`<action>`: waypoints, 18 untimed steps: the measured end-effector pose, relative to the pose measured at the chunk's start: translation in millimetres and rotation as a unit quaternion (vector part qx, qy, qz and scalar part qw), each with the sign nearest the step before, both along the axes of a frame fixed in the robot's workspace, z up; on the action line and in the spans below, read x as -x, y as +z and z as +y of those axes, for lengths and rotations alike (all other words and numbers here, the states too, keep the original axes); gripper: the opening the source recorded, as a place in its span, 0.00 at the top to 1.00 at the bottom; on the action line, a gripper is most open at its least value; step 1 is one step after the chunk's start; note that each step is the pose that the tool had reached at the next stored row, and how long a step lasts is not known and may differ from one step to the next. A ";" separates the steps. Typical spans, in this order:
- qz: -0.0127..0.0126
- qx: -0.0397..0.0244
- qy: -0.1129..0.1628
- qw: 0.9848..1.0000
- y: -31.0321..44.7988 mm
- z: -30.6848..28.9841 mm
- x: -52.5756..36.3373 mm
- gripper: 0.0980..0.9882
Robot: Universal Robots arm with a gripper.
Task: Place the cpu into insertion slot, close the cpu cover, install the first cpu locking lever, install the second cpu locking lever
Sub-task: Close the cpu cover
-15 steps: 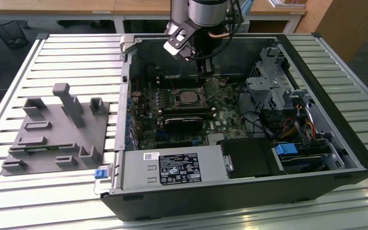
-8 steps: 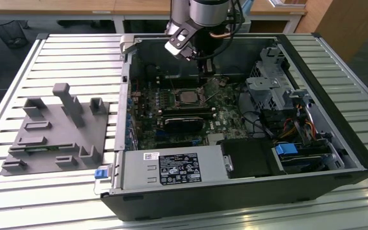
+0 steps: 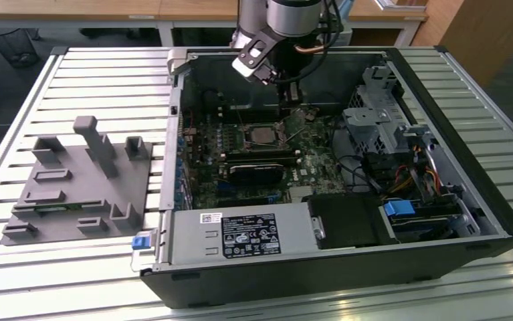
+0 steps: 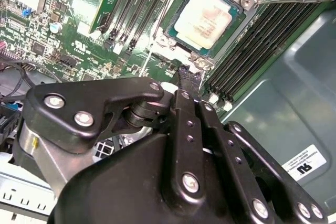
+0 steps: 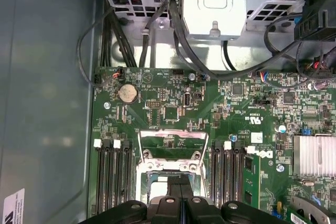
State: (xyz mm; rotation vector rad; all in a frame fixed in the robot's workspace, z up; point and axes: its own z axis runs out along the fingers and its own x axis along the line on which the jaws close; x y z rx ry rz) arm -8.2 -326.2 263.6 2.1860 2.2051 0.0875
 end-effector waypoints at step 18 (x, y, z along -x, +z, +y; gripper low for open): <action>0.000 0.000 0.010 1.000 -0.6 0.0 -15.9 0.99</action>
